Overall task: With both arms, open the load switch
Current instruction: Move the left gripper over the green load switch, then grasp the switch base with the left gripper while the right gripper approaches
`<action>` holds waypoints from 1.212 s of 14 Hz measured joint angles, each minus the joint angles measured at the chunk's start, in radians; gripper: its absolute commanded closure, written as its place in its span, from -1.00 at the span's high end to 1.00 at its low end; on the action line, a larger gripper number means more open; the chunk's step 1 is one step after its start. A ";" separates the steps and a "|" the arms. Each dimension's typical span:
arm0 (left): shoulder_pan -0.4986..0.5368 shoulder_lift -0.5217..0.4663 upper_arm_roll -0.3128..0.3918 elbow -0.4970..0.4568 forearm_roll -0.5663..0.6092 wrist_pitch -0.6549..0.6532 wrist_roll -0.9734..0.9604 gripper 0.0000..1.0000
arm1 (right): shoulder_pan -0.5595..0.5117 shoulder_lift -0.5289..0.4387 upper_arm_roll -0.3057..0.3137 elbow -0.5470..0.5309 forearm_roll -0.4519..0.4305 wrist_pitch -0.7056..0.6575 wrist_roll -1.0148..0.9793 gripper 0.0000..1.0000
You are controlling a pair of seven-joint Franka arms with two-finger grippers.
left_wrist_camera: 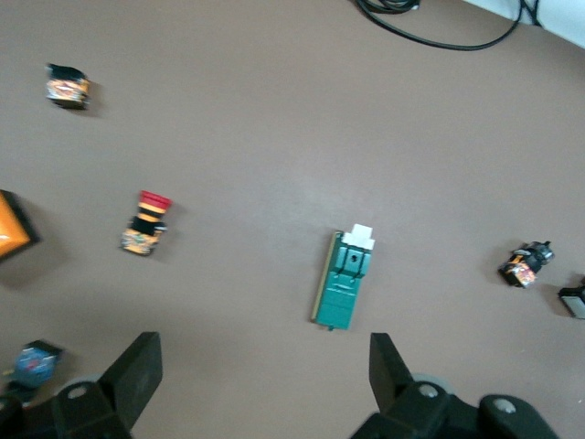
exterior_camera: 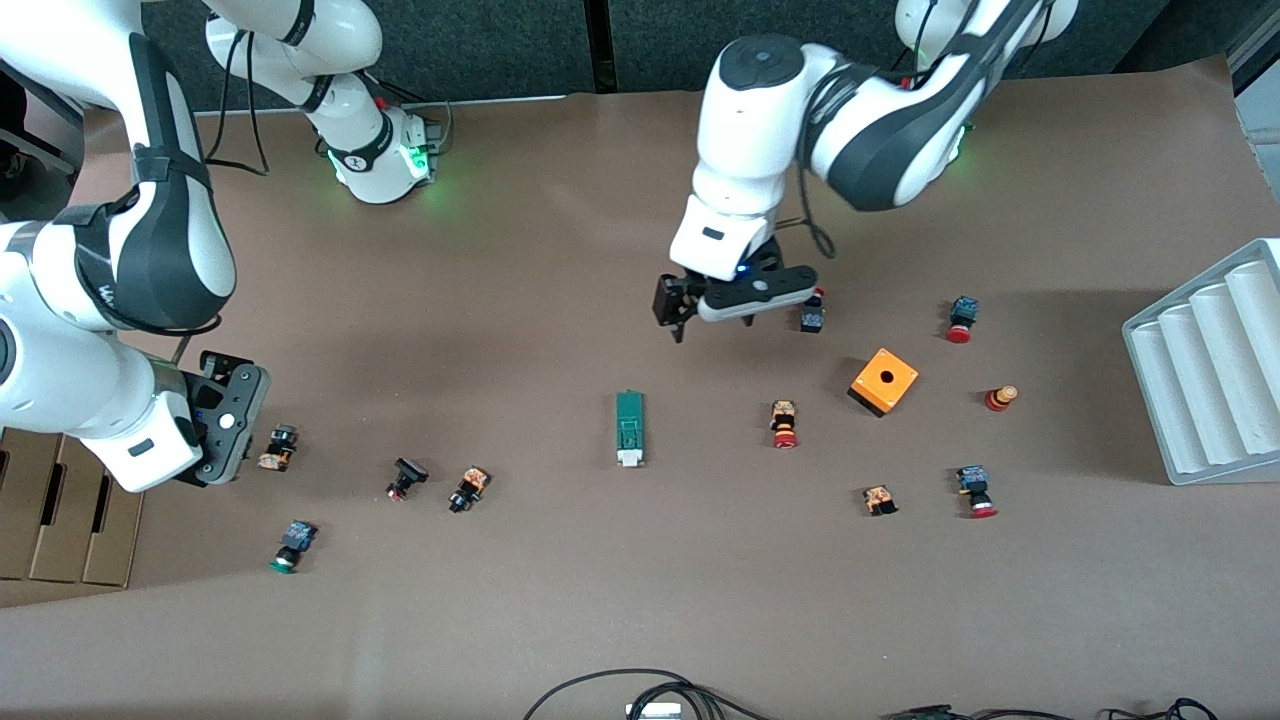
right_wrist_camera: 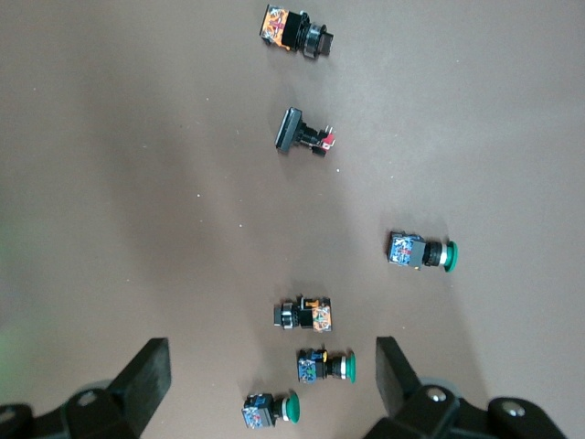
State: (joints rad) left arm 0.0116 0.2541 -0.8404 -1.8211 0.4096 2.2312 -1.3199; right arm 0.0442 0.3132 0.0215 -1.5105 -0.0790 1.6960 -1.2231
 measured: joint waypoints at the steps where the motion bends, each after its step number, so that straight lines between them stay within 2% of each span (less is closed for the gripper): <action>1: -0.007 0.003 -0.006 -0.036 0.043 0.046 -0.047 0.99 | 0.000 0.000 0.000 0.000 0.000 0.000 -0.001 1.00; 5: -0.108 0.045 -0.012 -0.090 0.278 0.072 -0.335 1.00 | 0.009 0.000 0.001 0.001 0.000 0.000 -0.015 1.00; 11: -0.229 0.206 -0.012 -0.096 0.680 0.013 -0.705 0.99 | 0.023 0.002 0.002 0.001 0.000 0.001 -0.040 1.00; 17: -0.315 0.325 -0.010 -0.086 0.870 -0.080 -0.873 1.00 | 0.029 0.013 0.005 0.001 0.040 0.001 -0.057 1.00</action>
State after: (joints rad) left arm -0.3031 0.5789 -0.8503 -1.9070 1.2795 2.1508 -2.1925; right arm 0.0728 0.3262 0.0266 -1.5100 -0.0387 1.6968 -1.2800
